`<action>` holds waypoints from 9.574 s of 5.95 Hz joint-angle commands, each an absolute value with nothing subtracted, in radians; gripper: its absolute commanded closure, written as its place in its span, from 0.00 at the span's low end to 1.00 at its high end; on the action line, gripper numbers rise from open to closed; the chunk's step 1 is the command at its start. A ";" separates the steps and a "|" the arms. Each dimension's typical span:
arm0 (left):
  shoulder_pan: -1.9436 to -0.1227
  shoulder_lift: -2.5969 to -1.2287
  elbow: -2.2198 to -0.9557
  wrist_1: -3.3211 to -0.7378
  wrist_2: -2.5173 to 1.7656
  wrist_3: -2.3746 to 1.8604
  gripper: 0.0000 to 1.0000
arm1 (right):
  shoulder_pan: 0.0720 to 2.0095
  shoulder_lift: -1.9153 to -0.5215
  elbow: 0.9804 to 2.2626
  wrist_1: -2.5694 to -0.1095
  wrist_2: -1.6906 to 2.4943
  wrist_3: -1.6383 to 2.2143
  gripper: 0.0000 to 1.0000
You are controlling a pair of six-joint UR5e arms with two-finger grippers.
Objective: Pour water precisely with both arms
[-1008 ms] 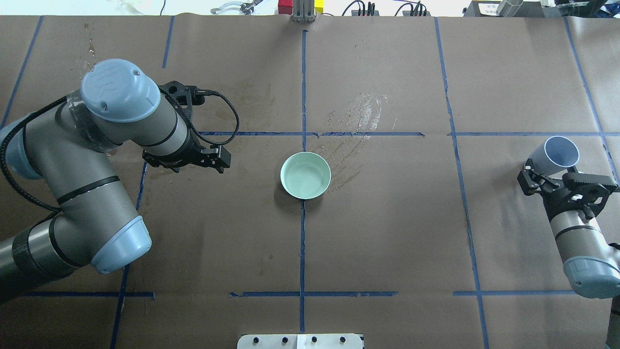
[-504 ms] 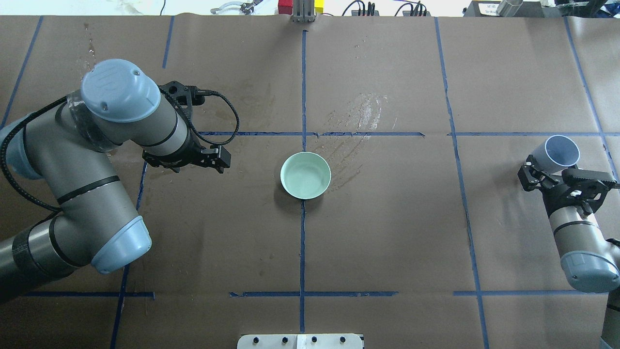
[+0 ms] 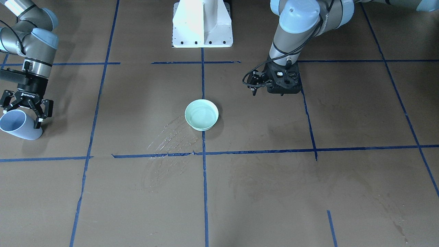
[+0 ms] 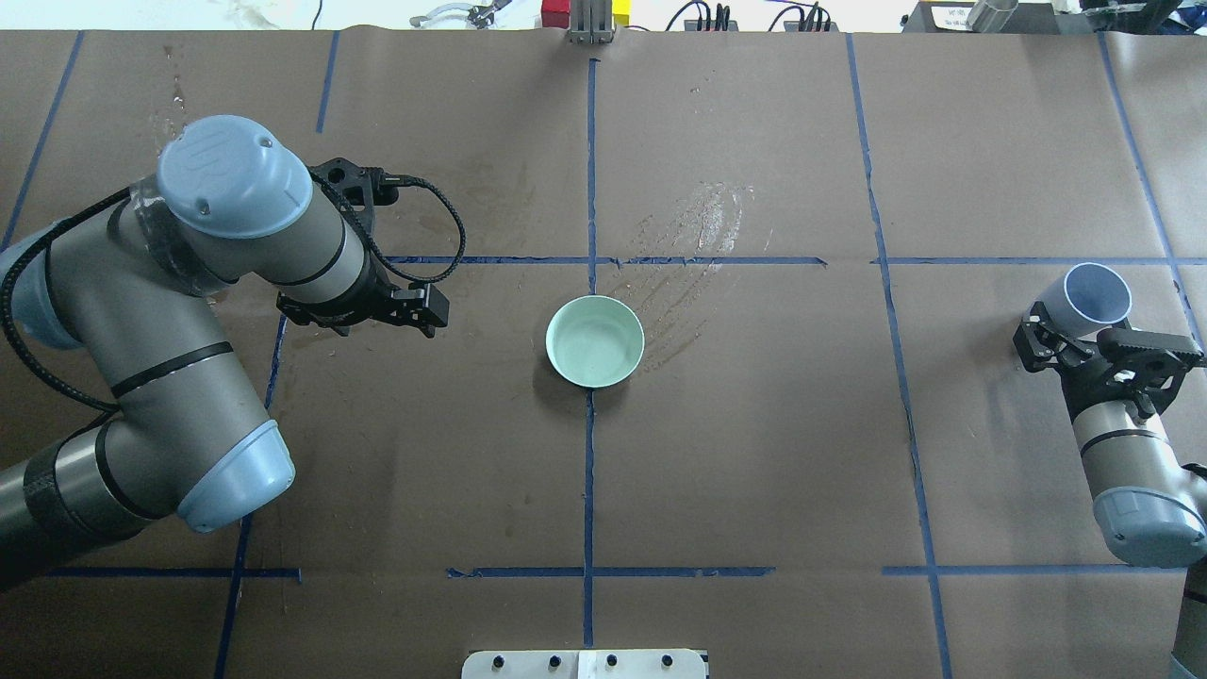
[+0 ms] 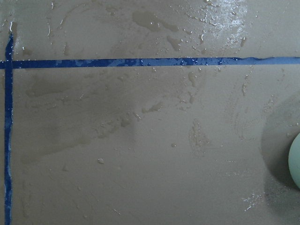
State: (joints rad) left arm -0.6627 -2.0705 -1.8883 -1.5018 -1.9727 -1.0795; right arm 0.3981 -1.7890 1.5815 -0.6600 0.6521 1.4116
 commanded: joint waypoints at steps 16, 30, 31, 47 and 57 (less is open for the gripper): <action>-0.660 -2.071 -1.901 -1.502 -1.973 -1.083 0.00 | 0.451 -1.482 1.697 -0.577 0.705 0.668 0.86; -0.661 -2.072 -1.907 -1.503 -1.974 -1.078 0.00 | 0.209 -1.020 1.572 -1.307 0.350 0.367 1.00; -0.661 -2.071 -1.907 -1.503 -1.974 -1.078 0.00 | 0.207 -1.019 1.572 -1.324 0.342 0.335 1.00; -0.661 -2.071 -1.908 -1.503 -1.974 -1.078 0.00 | 0.204 -0.994 1.583 -1.254 0.319 0.282 1.00; -0.661 -2.072 -1.927 -1.500 -1.976 -1.083 0.00 | 0.421 -1.429 1.902 -0.956 0.769 0.942 1.00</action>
